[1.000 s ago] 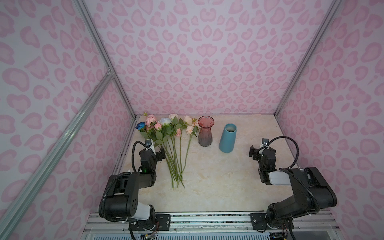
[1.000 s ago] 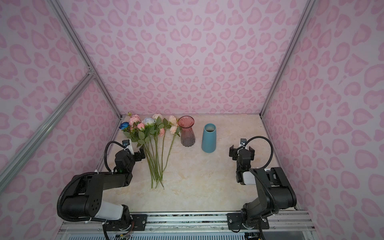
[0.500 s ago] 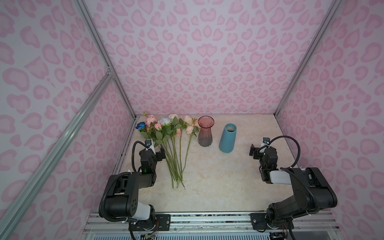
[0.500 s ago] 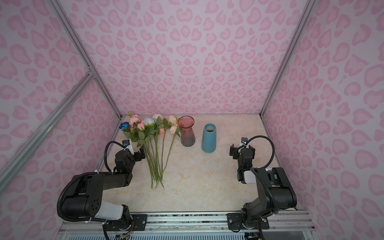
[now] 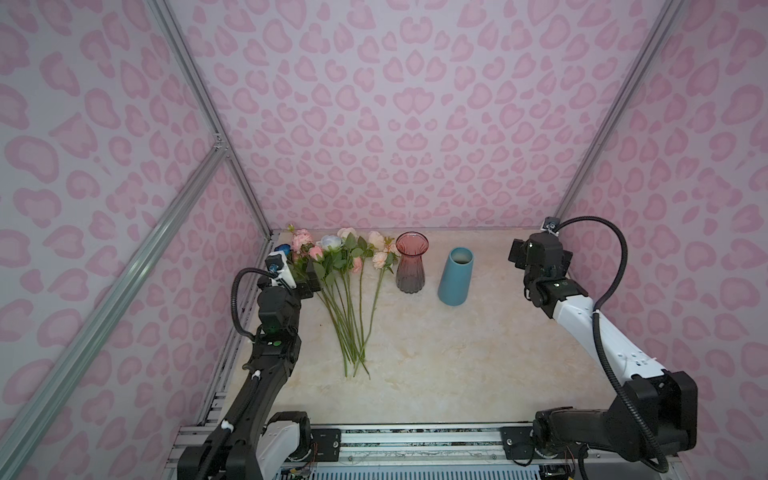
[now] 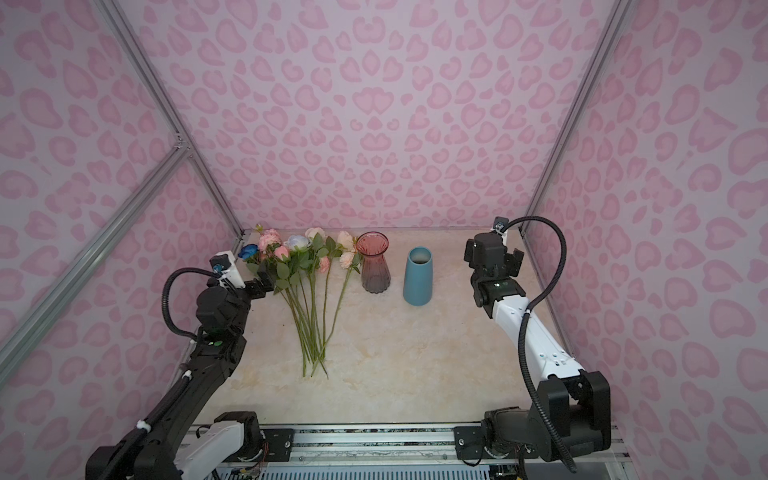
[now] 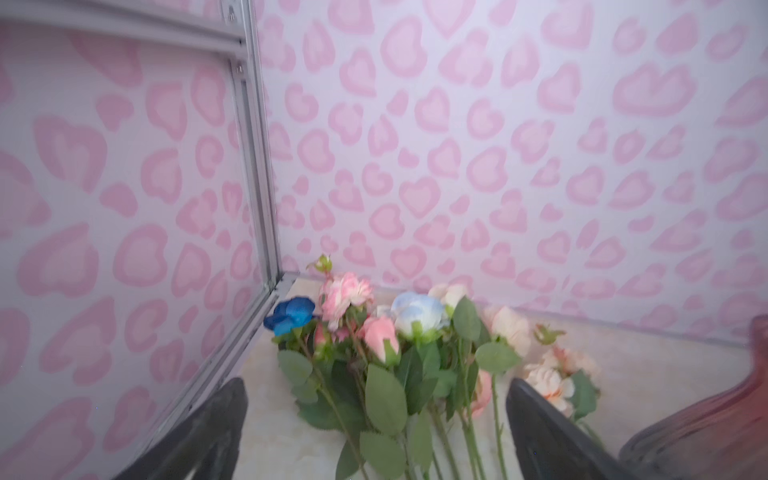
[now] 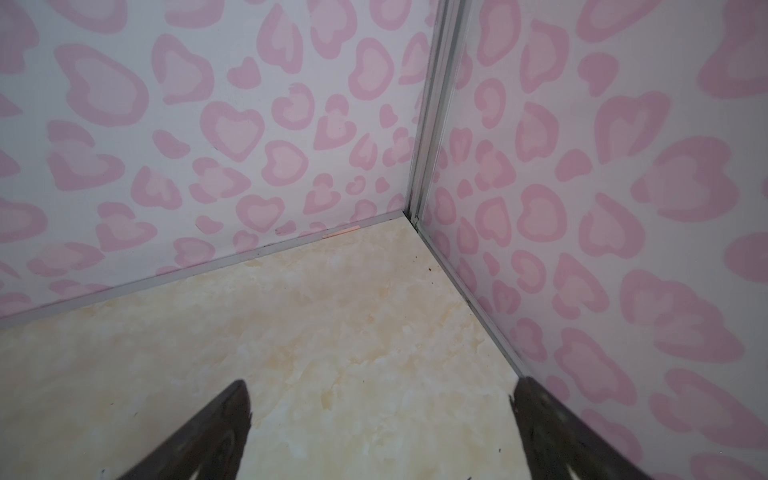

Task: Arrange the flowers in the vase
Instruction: 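Reach the right gripper to the teal vase while the left nears the stems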

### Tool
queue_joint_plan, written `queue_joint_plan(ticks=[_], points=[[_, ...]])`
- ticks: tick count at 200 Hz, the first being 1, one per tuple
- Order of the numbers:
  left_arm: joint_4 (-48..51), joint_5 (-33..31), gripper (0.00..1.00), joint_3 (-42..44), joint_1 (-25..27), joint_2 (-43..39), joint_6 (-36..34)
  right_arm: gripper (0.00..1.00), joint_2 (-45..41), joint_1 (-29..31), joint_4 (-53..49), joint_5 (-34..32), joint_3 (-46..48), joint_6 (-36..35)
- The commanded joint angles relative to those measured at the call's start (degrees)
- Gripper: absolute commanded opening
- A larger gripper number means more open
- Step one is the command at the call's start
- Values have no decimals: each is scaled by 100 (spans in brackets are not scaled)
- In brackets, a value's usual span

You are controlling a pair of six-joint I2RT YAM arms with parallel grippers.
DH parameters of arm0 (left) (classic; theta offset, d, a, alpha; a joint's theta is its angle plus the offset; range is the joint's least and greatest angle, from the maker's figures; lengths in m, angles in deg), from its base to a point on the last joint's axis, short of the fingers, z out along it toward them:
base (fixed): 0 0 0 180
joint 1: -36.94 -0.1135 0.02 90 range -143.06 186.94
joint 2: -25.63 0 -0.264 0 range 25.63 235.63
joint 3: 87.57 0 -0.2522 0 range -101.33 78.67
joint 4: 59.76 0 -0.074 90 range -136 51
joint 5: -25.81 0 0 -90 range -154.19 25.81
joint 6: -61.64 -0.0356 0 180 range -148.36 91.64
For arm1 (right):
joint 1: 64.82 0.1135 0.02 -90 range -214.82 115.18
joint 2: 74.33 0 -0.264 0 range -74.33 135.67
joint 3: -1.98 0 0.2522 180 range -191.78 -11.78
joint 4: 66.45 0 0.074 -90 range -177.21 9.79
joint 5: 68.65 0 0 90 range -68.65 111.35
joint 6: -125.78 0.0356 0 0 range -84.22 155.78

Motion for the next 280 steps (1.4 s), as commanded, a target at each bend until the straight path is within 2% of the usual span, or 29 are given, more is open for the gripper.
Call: queue_joint_plan(ticks=[1, 8, 14, 27, 39, 58, 72, 94, 102, 117, 151, 208, 280], points=[[1883, 249, 98, -857, 21, -445, 1569, 100, -199, -202, -1107, 1229, -81, 967], [2333, 284, 98, -1125, 26, -570, 2123, 99, -252, -341, -1033, 1661, -89, 1090], [2690, 320, 98, -1315, 23, -675, 2462, 91, -294, -394, -969, 1997, -107, 1010], [3479, 397, 98, -1512, 25, -929, 2922, 86, -307, -327, -1072, 2191, -273, 926], [3584, 368, 98, -1302, 17, -1199, 3378, 82, -189, -245, -1388, 2409, -612, 901], [3660, 677, 100, -1088, 15, -1454, 3237, 77, 217, 5, -2132, 2695, -1361, 829], [3999, 895, 87, -1173, 17, -1392, 3140, 73, 586, 263, -2677, 2755, -1929, 759], [4646, 1404, 79, -1531, 17, -1052, 2821, 64, 1243, 519, -3652, 2815, -2933, 643], [4889, 1606, 76, -1667, 17, -911, 2717, 63, 1469, 587, -3960, 2930, -3219, 578], [5213, 1963, 70, -1845, 16, -678, 2531, 49, 1770, 675, -4369, 3074, -3606, 495], [5516, 2279, 67, -1893, 47, -486, 2288, 49, 2034, 721, -4795, 3325, -3946, 399], [5560, 2293, 67, -1669, 280, -575, 2230, 48, 2710, 833, -5452, 3586, -4759, 370], [5519, 2415, 68, -1231, 339, -849, 2280, 42, 3559, 948, -6110, 3299, -5831, 414]])
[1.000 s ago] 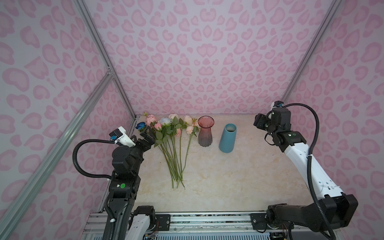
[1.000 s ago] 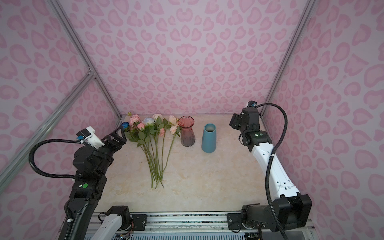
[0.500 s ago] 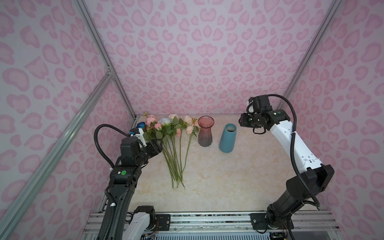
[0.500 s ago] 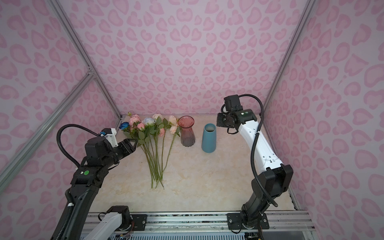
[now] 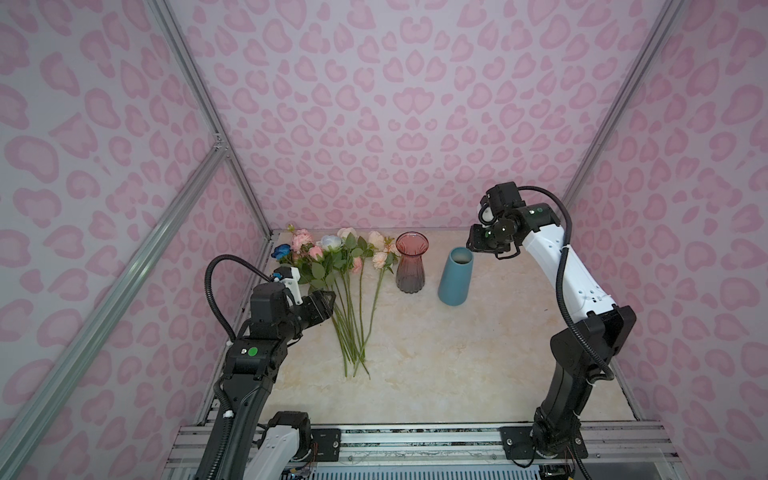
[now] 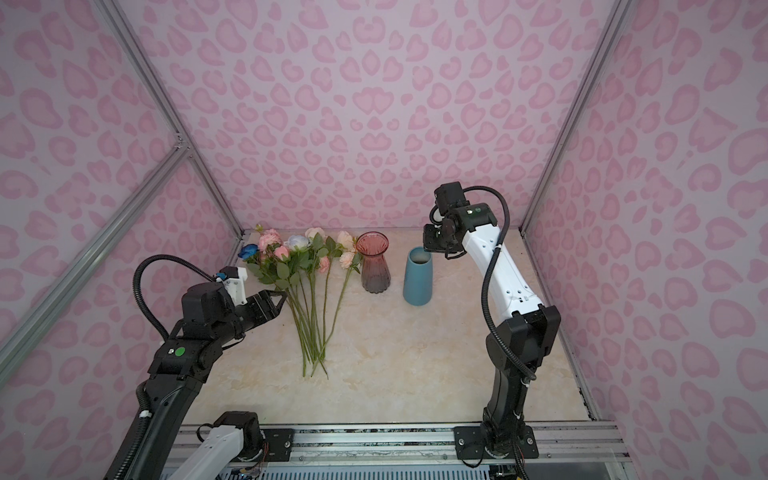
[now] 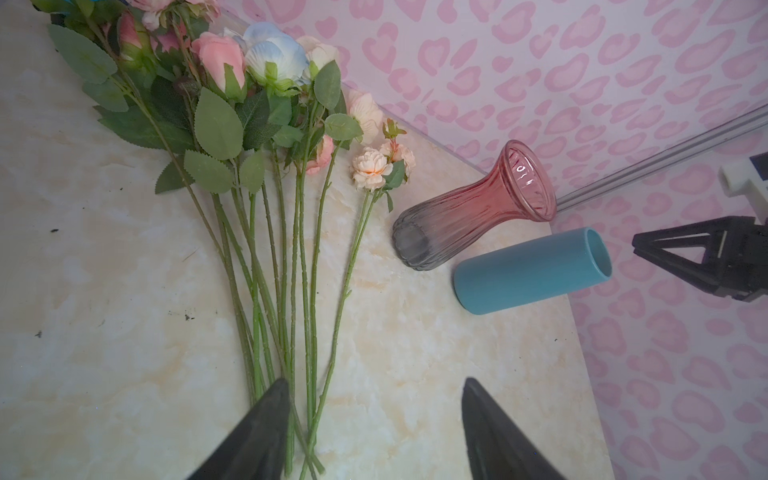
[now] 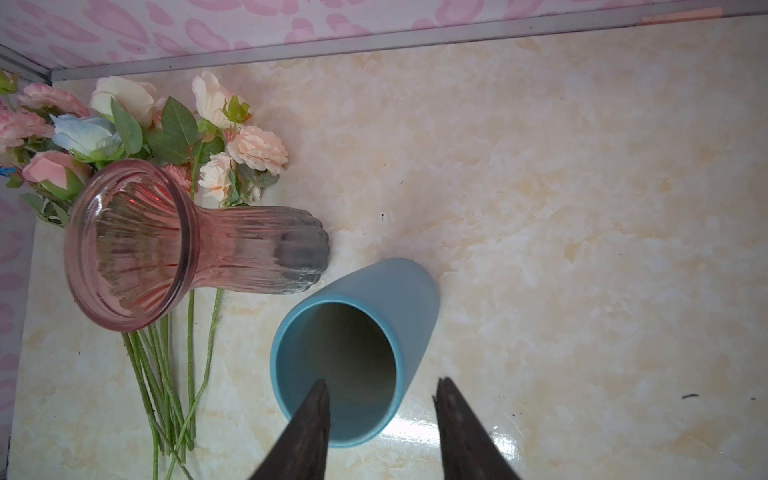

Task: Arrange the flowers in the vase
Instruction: 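Reach the right gripper to the teal vase while the left nears the stems, then grip the teal vase rim with the right gripper and stand it upright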

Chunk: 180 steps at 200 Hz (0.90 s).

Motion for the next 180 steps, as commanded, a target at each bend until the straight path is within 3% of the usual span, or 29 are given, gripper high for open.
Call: queue_joint_plan(ticks=[1, 180], points=[[-9, 88, 68, 94, 4, -80, -6, 42, 213, 53, -383, -163, -219, -12], [-80, 164, 68, 477, 53, -59, 21, 29, 1181, 49, -1123, -161, -947, -82]])
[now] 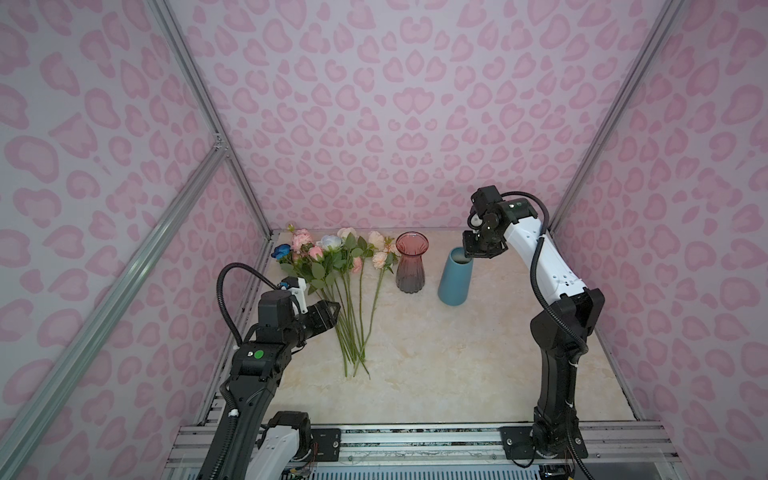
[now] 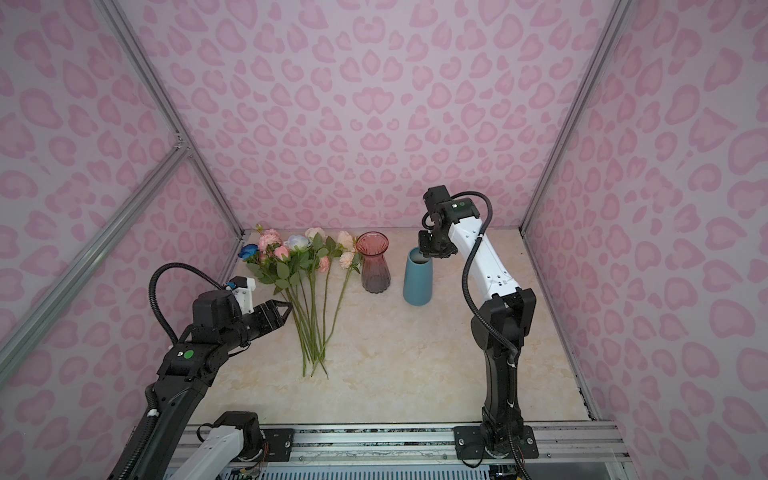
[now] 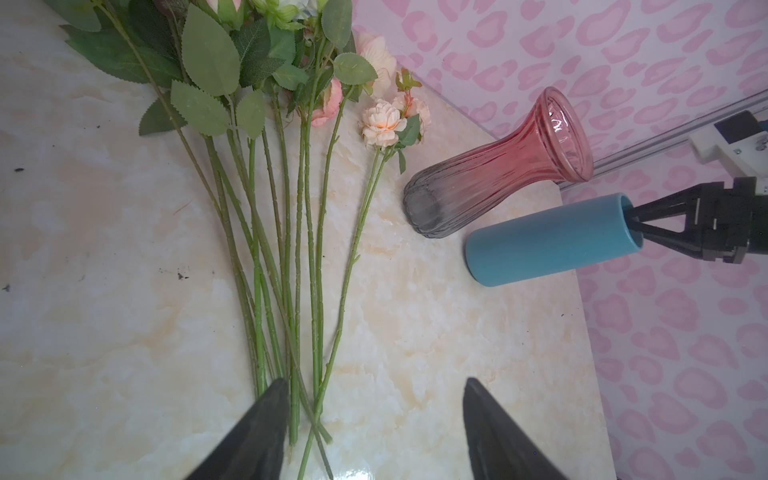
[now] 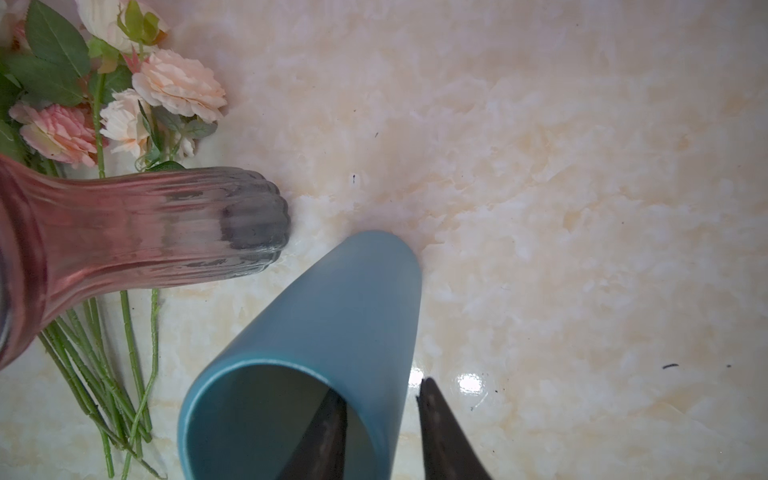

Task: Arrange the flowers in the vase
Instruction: 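Grip the teal vase rim with the right gripper and stand it upright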

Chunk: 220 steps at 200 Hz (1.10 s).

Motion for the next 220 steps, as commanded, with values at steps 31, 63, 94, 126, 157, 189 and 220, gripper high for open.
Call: queue_joint_plan(ticks=[31, 63, 94, 126, 157, 189, 220], points=[[-88, -11, 68, 32, 2, -27, -35, 26, 175, 3, -187, -3, -107, 82], [-67, -11, 68, 40, -4, -34, -57, 21, 220, 11, -201, 20, -154, 91], [-73, -42, 68, 33, 0, -86, -75, 18, 219, 5, -245, -39, -150, 47], [-67, -48, 69, 33, 0, -114, -84, 13, 201, 3, -274, -48, -139, 28], [-74, -29, 69, 14, -5, -113, -89, 6, 161, 7, -264, -10, -102, 16], [-74, -20, 69, -9, -5, -114, -93, 0, 92, 21, -265, 10, -70, -40], [-79, -11, 69, -7, -6, -105, -101, 0, -49, 58, -263, -108, 35, -98]])
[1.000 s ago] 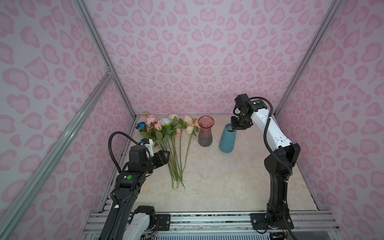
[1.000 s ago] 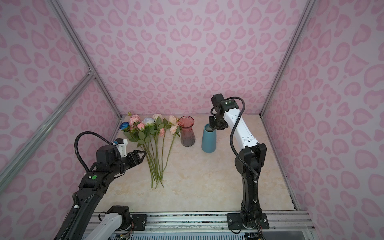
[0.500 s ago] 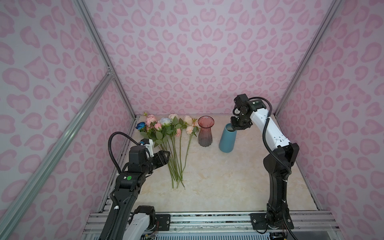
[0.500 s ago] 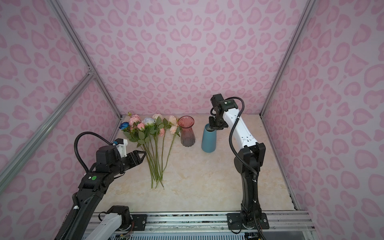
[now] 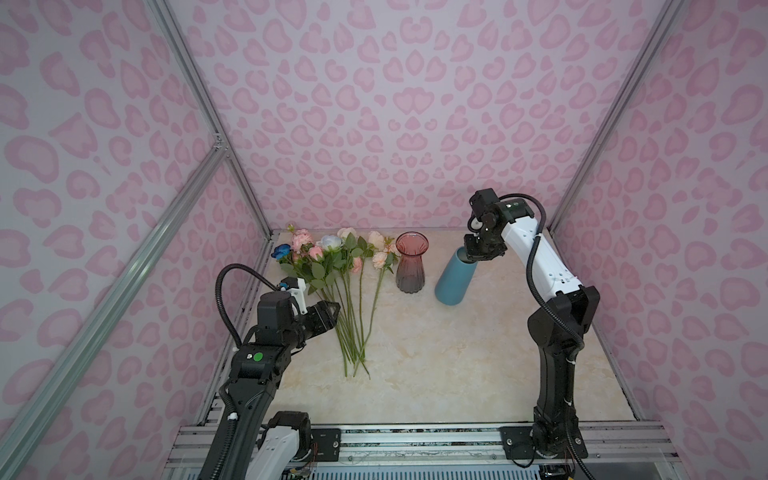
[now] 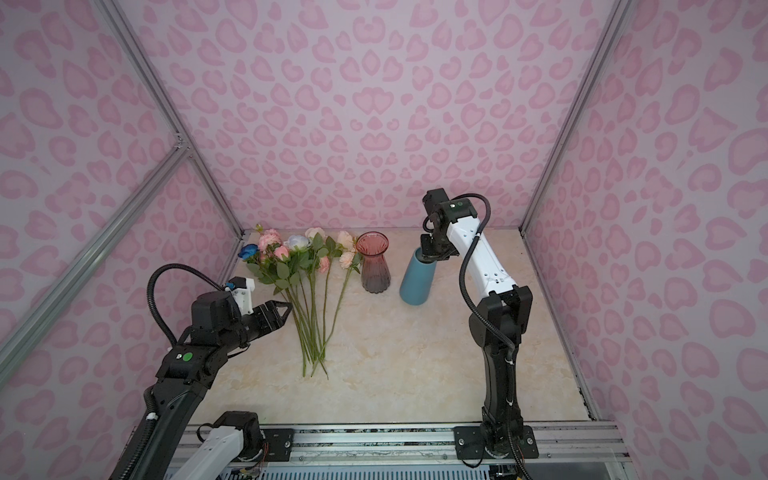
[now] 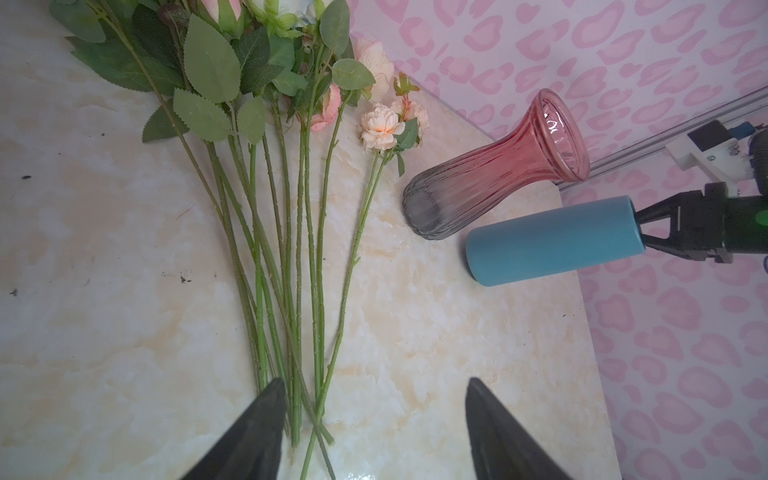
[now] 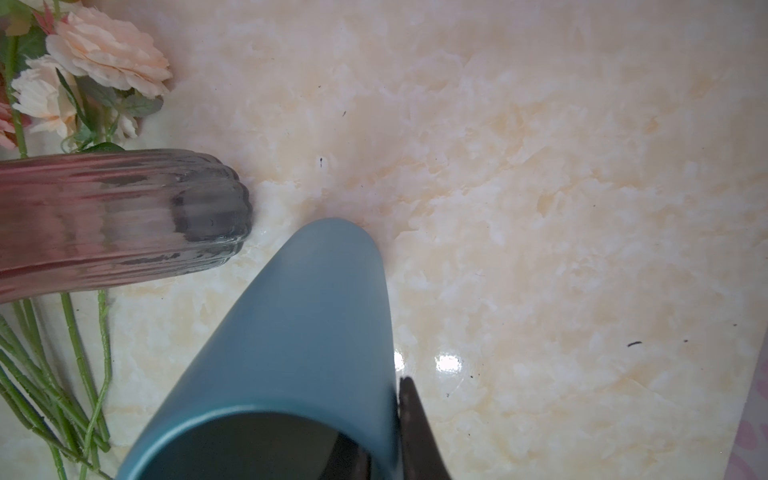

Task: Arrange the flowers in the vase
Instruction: 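Grip the teal vase rim with the right gripper and stand it upright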

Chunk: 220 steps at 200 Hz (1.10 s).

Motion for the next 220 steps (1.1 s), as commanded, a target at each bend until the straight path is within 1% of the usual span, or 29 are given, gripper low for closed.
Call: queue_joint_plan(ticks=[1, 43, 86, 113, 131, 145, 166, 185, 220], points=[[-81, 33, 69, -31, -4, -17, -51, 0, -129, 42, 12, 198, 76, -54], [-84, 42, 69, -29, 4, 5, -60, 0, -342, 161, 5, -19, 287, -111], [-87, 66, 69, -21, 3, -6, -90, 0, -698, 449, -44, -347, 573, -170], [-85, 90, 69, -10, 4, 5, -90, 0, -974, 794, -137, -604, 872, -172], [-93, 131, 69, -30, 1, 31, -83, 0, -1110, 1130, -204, -926, 1068, -170], [-96, 155, 69, -36, 5, 47, -77, 0, -1128, 1391, -285, -1111, 1134, -126], [-127, 251, 69, -42, 5, 36, -71, 0, -1123, 1745, -326, -1064, 1176, -40], [-127, 253, 69, -24, -1, -5, -81, 0, -1089, 2038, -344, -1241, 1156, 31], [-106, 244, 69, -5, 3, -68, -82, 0, -1013, 2348, -524, -1646, 1229, 100]])
